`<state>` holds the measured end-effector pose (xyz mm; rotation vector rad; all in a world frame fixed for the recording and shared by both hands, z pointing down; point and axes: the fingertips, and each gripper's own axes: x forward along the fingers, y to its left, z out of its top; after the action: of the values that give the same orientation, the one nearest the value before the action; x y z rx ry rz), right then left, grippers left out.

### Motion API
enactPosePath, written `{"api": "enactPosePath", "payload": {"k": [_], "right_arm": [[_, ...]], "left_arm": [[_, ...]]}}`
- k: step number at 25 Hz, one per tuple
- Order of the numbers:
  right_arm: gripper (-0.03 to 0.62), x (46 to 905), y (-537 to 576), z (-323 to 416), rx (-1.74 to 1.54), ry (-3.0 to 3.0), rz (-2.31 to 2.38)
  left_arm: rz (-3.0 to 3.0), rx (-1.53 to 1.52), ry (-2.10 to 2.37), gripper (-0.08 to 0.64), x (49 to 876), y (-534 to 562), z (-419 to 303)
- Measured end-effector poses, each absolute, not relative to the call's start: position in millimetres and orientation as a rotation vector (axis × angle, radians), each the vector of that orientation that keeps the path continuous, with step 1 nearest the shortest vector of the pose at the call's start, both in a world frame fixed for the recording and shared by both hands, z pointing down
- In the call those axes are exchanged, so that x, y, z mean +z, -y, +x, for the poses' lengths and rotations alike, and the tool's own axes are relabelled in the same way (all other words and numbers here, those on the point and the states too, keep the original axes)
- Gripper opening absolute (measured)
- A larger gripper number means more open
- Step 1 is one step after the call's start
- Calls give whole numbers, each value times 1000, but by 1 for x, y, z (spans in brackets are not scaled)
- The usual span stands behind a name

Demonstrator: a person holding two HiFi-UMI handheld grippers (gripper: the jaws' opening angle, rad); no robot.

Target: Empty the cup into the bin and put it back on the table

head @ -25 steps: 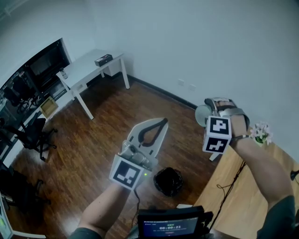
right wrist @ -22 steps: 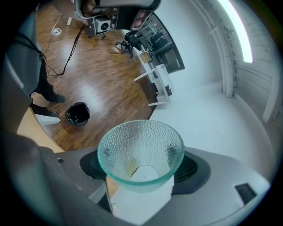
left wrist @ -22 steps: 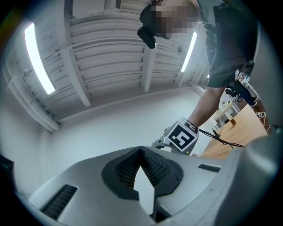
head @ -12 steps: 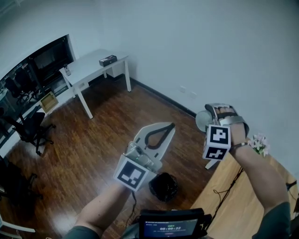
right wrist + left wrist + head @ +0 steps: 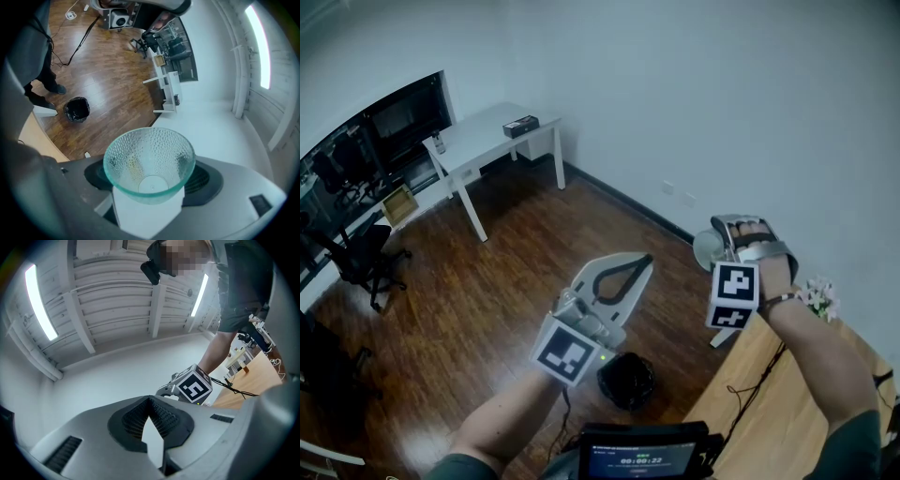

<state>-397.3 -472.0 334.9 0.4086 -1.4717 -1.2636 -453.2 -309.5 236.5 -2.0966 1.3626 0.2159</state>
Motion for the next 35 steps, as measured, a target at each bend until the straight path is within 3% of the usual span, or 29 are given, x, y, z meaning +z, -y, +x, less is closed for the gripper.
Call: {"api": "enactPosePath", "payload": {"k": [35], "right_arm": [[396,347,465,-418,-1375,1306,289]], "left_arm": [[-2044,228,-1376,-8,235,298,-473]]}}
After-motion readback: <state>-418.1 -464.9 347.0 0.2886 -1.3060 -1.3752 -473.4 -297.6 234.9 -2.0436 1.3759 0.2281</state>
